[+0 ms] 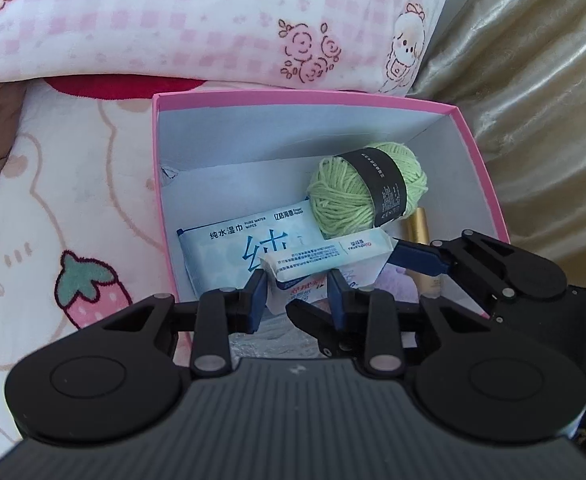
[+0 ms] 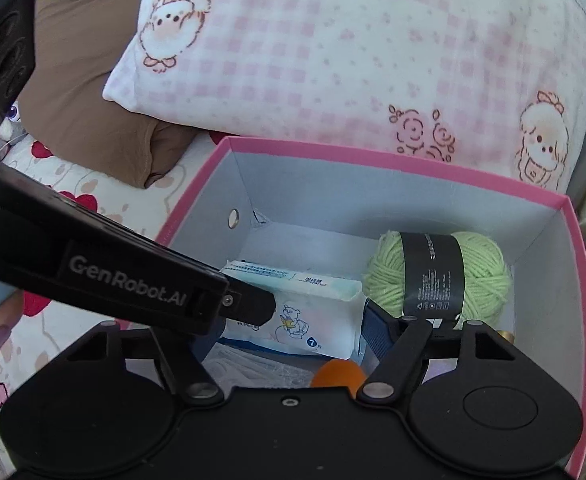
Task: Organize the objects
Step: 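Open the left gripper to release the pack and lift it out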
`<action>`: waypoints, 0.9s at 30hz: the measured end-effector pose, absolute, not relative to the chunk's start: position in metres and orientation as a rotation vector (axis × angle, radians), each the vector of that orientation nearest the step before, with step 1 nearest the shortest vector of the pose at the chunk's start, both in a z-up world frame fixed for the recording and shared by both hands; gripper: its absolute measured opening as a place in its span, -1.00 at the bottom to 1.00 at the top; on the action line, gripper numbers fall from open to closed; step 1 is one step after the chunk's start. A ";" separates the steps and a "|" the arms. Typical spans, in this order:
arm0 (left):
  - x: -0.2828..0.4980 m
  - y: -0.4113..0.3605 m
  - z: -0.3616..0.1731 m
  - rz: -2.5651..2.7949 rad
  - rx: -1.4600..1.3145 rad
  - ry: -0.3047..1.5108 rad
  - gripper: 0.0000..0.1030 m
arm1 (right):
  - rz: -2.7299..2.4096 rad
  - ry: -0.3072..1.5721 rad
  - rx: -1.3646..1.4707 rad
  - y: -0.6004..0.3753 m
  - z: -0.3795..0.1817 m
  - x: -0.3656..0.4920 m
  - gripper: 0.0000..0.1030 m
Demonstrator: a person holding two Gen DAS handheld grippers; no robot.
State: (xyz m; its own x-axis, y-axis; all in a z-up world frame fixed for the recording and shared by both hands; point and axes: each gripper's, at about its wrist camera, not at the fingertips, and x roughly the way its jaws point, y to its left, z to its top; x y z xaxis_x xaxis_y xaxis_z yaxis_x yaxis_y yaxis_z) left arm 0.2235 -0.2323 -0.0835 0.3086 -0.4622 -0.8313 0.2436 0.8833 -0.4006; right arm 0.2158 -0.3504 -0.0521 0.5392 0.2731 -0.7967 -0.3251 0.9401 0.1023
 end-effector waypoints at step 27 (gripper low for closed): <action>0.173 -0.208 -0.028 -0.412 -0.166 1.009 -0.25 | 0.253 0.891 -0.009 -0.344 -0.005 0.175 0.20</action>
